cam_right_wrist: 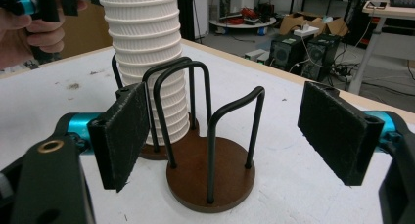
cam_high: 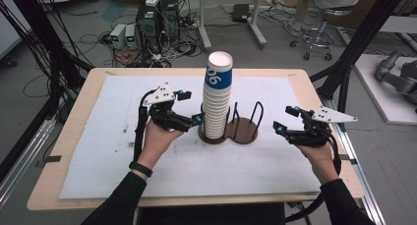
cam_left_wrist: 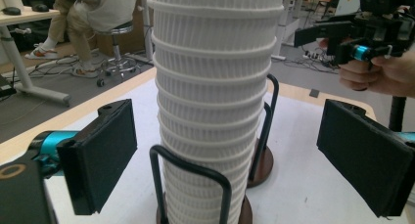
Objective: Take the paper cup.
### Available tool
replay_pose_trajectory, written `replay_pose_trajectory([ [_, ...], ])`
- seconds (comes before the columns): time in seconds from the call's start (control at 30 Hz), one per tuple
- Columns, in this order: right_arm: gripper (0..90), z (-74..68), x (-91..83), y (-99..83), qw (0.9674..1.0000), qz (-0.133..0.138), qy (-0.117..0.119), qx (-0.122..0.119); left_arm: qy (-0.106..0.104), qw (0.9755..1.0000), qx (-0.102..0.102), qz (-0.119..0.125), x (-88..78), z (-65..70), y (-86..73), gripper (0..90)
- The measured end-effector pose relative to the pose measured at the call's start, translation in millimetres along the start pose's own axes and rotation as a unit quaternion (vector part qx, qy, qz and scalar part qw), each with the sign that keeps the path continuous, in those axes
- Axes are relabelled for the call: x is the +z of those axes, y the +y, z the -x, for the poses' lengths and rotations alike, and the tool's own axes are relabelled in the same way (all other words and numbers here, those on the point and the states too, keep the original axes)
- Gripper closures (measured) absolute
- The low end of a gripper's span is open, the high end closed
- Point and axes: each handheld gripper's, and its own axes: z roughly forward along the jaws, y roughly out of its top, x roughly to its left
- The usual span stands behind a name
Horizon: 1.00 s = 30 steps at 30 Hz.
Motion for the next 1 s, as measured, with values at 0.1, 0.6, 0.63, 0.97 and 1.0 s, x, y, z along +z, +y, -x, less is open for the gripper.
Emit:
replay_pose_trajectory([
  [0.1, 20.2, -0.4, -1.5, -0.7, 1.0, -0.001, 0.0, 0.001, -0.002, 1.0, 0.003, 0.001, 5.7, -0.1, 3.8, 7.4],
  [0.6, 20.2, -3.2, -12.8, -4.0, 0.9999, -0.001, -0.013, 0.003, -0.011, 0.9999, 0.008, 0.006, 30.3, -5.7, 22.1, 7.4],
  [0.63, 20.2, -3.1, -14.0, -4.5, 0.9999, 0.001, -0.011, 0.001, -0.013, 0.9999, 0.006, 0.005, 31.7, -6.6, 22.9, 7.4],
  [0.97, 20.2, -4.2, -19.3, -5.8, 0.9999, 0.002, -0.012, 0.001, -0.025, 0.9997, 0.003, 0.003, 44.5, -13.0, 24.1, 7.4],
  [1.0, 20.2, -4.4, -19.5, -5.7, 0.9999, 0.002, -0.013, 0.001, -0.027, 0.9996, 0.002, 0.003, 45.6, -14.0, 23.8, 7.4],
])
